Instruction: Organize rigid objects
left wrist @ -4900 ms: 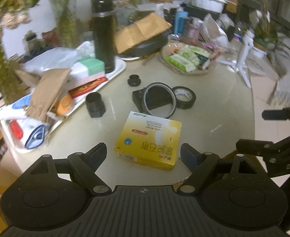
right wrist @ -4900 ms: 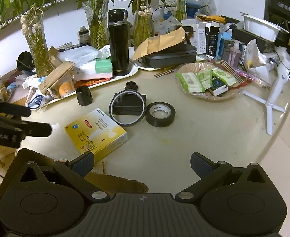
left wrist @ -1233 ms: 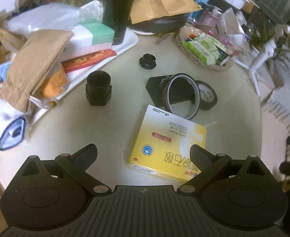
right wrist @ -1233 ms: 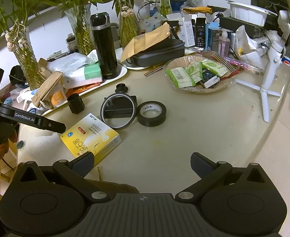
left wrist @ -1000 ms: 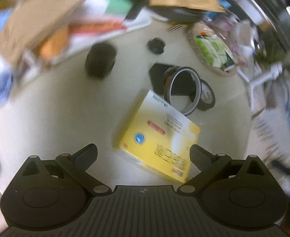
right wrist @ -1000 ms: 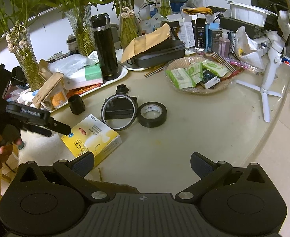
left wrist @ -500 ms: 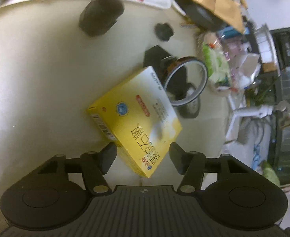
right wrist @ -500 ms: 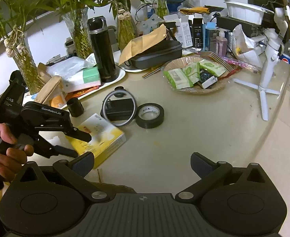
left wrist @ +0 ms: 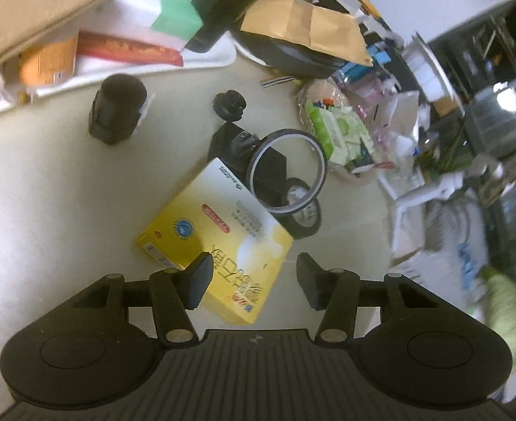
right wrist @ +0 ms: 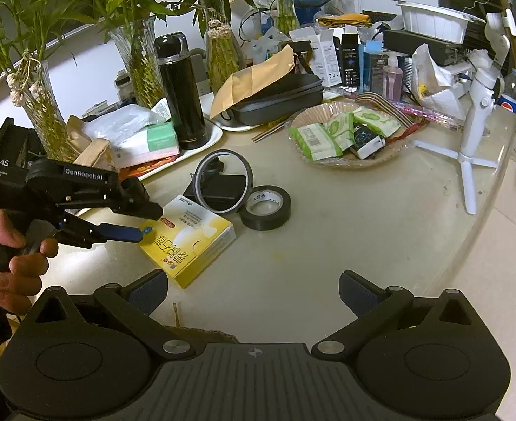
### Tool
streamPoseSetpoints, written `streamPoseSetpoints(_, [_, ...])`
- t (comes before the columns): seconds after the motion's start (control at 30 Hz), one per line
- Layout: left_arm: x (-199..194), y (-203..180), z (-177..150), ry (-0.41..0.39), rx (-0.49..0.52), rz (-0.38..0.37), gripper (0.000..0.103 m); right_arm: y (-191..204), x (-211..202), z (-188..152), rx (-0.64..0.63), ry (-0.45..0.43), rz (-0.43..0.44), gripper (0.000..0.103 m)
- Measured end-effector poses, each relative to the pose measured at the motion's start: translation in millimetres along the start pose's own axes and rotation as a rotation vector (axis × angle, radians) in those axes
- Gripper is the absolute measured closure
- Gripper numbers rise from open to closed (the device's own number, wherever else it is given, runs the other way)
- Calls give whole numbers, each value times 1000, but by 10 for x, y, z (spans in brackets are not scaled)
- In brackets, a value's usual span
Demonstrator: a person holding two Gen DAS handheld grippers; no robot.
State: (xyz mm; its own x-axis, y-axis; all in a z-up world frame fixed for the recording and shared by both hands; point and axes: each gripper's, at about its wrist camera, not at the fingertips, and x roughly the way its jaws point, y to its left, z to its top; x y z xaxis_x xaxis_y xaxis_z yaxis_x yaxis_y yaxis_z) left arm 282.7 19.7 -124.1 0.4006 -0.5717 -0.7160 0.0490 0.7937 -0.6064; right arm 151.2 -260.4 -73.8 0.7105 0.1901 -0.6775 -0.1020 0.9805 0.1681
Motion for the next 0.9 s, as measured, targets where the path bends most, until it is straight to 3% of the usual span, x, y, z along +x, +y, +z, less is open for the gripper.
streamPoseSetpoints(0.1, [-22, -61, -24, -17, 81, 66, 51, 1, -3, 2, 0, -1, 1, 0])
streamPoseSetpoints(0.23, [-36, -228, -90, -45, 270, 196, 50, 4, -7, 4, 0, 0, 1, 0])
streamPoseSetpoints(0.33, [0, -316, -136, -38, 360, 223, 48, 6, -18, 6, 3, -2, 3, 0])
streamPoseSetpoints(0.37, [16, -341, -147, -33, 385, 232, 43, 7, -24, 7, 4, -3, 4, 0])
streamPoseSetpoints(0.4, [33, -374, -158, -33, 417, 253, 29, 6, -24, 7, 4, -4, 4, 0])
streamPoseSetpoints(0.5, [83, -488, -191, -54, 524, 306, 14, 1, -23, 15, 8, -4, 6, 0])
streamPoseSetpoints(0.6, [206, -572, -208, 5, 611, 314, 1, 0, -27, 16, 7, -6, 5, 0])
streamPoseSetpoints(0.73, [399, -571, -162, 80, 651, 320, 0, -9, -20, 19, 16, -5, 7, 0])
streamPoseSetpoints(0.9, [580, -616, -111, 138, 710, 398, 0, -19, -17, 22, 22, -4, 7, 0])
